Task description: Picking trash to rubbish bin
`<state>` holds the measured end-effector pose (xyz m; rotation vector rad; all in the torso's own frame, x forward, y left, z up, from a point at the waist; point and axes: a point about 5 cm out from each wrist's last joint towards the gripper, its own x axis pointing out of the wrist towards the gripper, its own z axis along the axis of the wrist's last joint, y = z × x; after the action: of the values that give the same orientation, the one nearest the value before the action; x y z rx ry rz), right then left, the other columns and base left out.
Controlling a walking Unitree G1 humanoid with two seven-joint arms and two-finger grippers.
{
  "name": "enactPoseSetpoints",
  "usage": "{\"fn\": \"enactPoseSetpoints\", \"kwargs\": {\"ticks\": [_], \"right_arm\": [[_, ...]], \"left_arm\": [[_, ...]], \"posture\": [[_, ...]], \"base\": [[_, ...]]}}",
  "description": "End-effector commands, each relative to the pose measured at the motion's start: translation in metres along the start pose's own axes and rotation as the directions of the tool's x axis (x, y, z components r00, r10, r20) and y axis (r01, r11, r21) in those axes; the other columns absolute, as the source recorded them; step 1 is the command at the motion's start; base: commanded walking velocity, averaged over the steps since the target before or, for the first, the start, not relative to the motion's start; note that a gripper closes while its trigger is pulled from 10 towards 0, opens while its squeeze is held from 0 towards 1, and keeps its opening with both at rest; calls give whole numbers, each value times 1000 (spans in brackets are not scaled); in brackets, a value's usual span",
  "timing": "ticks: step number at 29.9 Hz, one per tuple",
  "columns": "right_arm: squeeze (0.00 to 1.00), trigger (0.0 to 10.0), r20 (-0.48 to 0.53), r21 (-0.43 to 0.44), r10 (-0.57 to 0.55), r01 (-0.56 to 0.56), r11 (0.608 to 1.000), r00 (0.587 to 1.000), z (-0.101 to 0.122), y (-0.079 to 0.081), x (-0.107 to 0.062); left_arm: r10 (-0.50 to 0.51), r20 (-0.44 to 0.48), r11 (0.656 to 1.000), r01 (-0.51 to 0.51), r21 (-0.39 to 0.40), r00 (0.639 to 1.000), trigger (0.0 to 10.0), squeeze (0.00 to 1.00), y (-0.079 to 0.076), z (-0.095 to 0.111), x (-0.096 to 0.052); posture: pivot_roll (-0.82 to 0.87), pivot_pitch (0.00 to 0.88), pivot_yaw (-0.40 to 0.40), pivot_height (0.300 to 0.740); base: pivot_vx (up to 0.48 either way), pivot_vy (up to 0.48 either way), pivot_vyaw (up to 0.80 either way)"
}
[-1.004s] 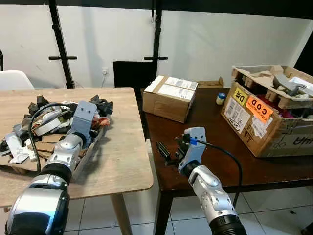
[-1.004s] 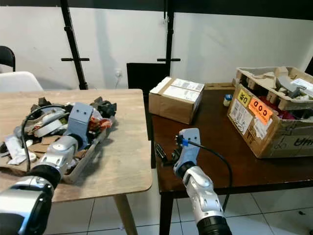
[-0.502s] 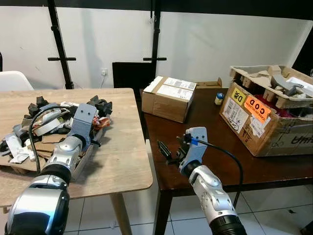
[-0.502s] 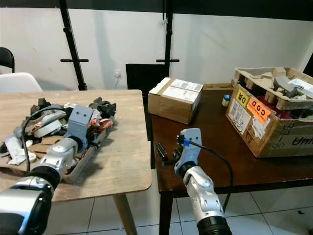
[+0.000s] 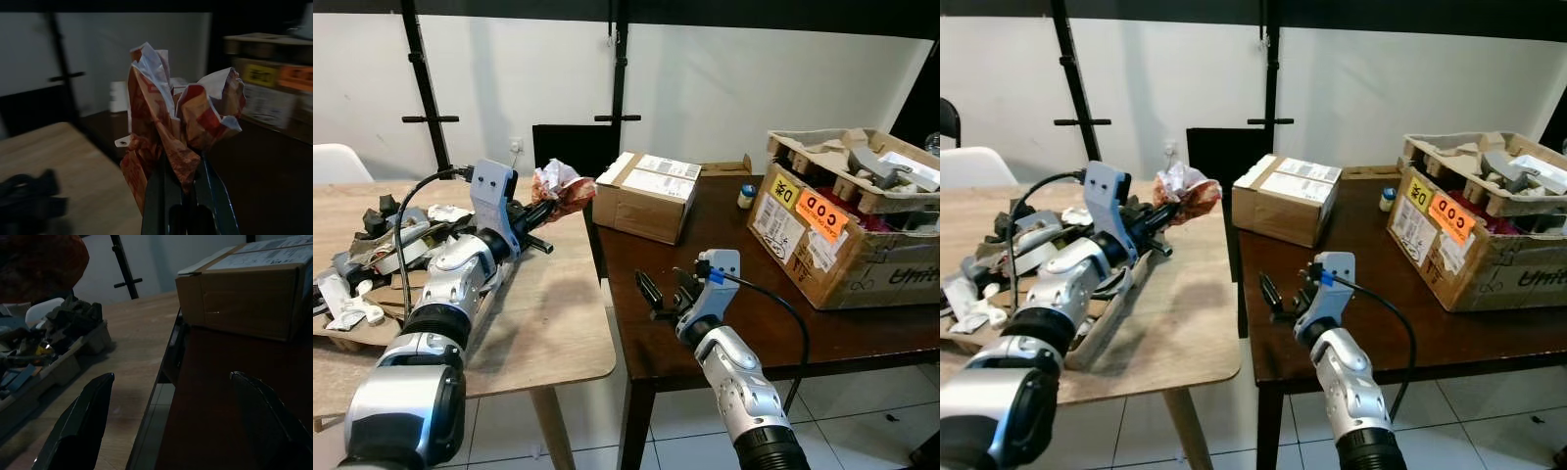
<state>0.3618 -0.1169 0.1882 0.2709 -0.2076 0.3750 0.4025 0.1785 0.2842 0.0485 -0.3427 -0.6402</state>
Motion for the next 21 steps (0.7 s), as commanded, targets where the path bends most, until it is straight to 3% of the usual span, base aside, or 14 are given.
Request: {"fn": "enactPoseSetpoints", "kwargs": {"ticks": [1, 2, 3, 4, 5, 7, 9, 11, 14, 19, 20, 21], "right_arm": [[855, 10000, 0, 24, 3, -3, 1000, 1000, -2, 0, -3], [855, 10000, 0, 24, 3, -3, 1000, 1000, -2, 0, -3], [1000, 10000, 4, 33, 9, -9, 999, 1000, -2, 1, -3], [1000, 10000, 12, 47, 20, -20, 999, 1000, -1, 2, -3], [1000, 10000, 12, 47, 20, -20, 999, 1000, -1, 2, -3], [1000, 10000, 38, 98, 60, -63, 993, 997, 2, 7, -3], [1000, 10000, 38, 98, 60, -63, 993, 997, 2, 7, -3], [1000, 10000, 74, 166, 102, -113, 980, 992, 6, 12, -4], [1000, 10000, 99, 216, 170, -188, 958, 980, 10, 20, -6], [1000, 10000, 88, 223, 238, -252, 942, 967, 9, 30, -7], [667, 10000, 80, 223, 251, -263, 939, 965, 8, 32, -7], [0, 10000, 72, 224, 260, -270, 936, 963, 7, 34, -7]], "left_arm": [[-85, -10, 996, 84, -37, 996, 0, 0, -4, -4, -4], [-85, -10, 996, 84, -37, 996, 0, 0, -4, -4, -4], [-143, -23, 988, 141, -57, 990, 0, 0, -6, -7, -8], [-207, -54, 976, 202, -81, 977, 0, 0, -7, -14, -15], [-207, -54, 976, 202, -81, 977, 0, 0, -7, -14, -15], [-324, -115, 943, 311, -119, 939, 0, 0, -11, -26, -29], [-324, -115, 943, 311, -119, 939, 0, 0, -11, -26, -29], [-375, -137, 921, 353, -163, 917, 0, 0, -16, -34, -38], [-377, -133, 916, 348, -201, 917, 0, 0, -18, -38, -43], [-402, -124, 901, 368, -230, 907, 0, 0, -24, -40, -45], [-405, -120, 899, 371, -233, 906, 0, 0, -26, -40, -44], [-415, -107, 892, 380, -247, 904, 0, 0, -29, -39, -43]], "posture": [[-64, 115, 3, 740], [-64, 115, 3, 740], [-63, 115, 3, 740], [-62, 115, 2, 740], [-62, 115, 2, 740], [-60, 117, 3, 740], [-60, 117, 3, 740], [-55, 117, 1, 740], [-51, 118, -5, 740], [-54, 118, -5, 740], [-55, 118, -7, 740], [-55, 118, -7, 740]], "base": [[0, 0, 0], [0, 0, 0], [0, 0, 0], [0, 0, 0], [0, 0, 0], [0, 0, 0], [0, 0, 0], [0, 0, 0], [0, 0, 0], [0, 0, 0], [0, 0, 0], [0, 0, 0]]}}
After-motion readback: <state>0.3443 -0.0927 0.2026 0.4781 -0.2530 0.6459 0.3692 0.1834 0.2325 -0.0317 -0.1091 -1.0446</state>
